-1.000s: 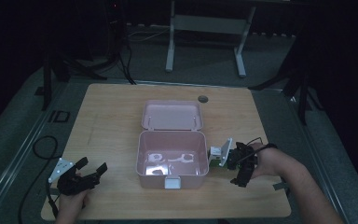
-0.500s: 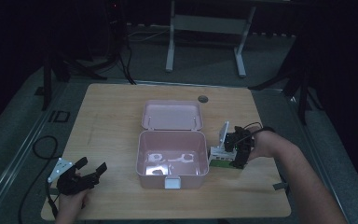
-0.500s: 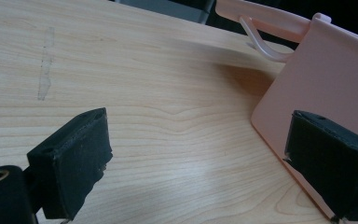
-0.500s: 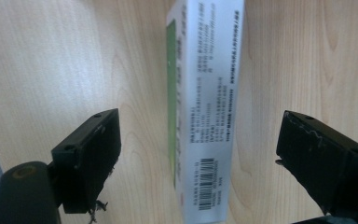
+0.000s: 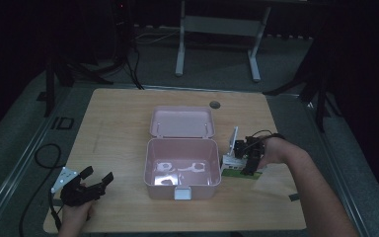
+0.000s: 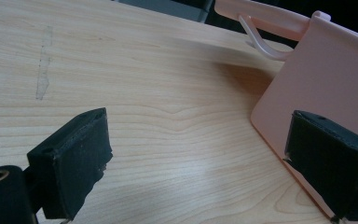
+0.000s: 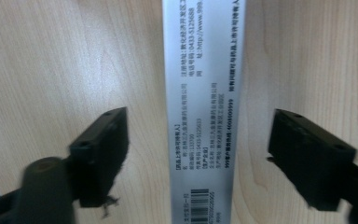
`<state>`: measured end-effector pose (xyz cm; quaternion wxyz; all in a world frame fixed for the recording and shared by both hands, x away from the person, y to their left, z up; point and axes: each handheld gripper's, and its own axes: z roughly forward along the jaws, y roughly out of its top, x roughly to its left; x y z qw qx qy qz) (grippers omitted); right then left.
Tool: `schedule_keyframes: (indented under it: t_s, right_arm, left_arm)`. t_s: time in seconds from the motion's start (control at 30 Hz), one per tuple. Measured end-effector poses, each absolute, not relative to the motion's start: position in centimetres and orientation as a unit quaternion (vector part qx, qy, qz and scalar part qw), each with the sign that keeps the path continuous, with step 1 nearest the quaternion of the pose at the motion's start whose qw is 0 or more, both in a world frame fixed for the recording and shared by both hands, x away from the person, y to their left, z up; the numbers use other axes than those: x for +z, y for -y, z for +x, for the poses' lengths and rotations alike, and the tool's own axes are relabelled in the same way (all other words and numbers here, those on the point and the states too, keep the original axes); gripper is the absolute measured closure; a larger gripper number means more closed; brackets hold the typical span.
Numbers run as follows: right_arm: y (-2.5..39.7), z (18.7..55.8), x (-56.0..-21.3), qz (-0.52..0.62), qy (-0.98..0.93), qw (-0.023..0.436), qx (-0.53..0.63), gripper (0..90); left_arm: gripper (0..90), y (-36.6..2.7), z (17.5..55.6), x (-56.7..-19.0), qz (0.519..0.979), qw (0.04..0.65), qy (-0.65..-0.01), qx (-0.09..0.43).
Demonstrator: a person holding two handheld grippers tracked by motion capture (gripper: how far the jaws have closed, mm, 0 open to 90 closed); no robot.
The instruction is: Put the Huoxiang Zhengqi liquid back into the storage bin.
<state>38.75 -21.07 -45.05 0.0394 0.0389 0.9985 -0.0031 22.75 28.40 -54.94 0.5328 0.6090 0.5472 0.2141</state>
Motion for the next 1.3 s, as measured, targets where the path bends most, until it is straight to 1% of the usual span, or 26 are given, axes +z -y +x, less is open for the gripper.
schedule_keyframes:
  t_s: [0.03,0.2,0.23,0.27,0.4,0.63,0.97,1.13,1.3]
  right_arm:
    - [21.1,38.8,-45.1,0.039,-0.998,0.04,-0.003,25.2]
    - [21.0,38.8,-45.4,0.038,-0.998,0.042,-0.003,42.6]
    - [21.0,38.8,-45.5,0.034,-0.998,0.043,-0.004,44.0]
    - [20.9,38.9,-45.6,0.035,-0.998,0.043,-0.005,47.4]
    - [20.7,39.0,-45.8,0.032,-0.999,0.029,-0.006,59.2]
    - [20.6,39.4,-45.9,0.03,-0.999,0.01,-0.01,61.5]
    - [20.3,39.5,-45.7,0.039,-0.999,0.002,-0.021,61.6]
    - [20.4,39.5,-44.6,0.056,-0.998,0.006,-0.019,61.7]
    - [20.7,39.0,-42.5,0.058,-0.998,0.017,-0.004,61.6]
  left_arm:
    - [7.1,-28.4,22.8,-55.0,0.608,0.533,-0.548,0.214]
    - [7.0,-28.4,22.8,-55.0,0.609,0.532,-0.548,0.214]
    - [7.0,-28.4,22.8,-55.0,0.608,0.532,-0.548,0.215]
    - [7.0,-28.4,22.8,-55.0,0.608,0.532,-0.548,0.215]
    - [7.1,-28.4,22.8,-55.0,0.609,0.532,-0.548,0.215]
    - [7.1,-28.4,22.9,-55.0,0.611,0.529,-0.549,0.215]
    - [7.0,-28.4,22.9,-55.0,0.609,0.53,-0.549,0.216]
    - [7.0,-28.4,22.8,-55.0,0.609,0.53,-0.549,0.217]
    - [7.0,-28.4,22.8,-55.0,0.609,0.53,-0.548,0.217]
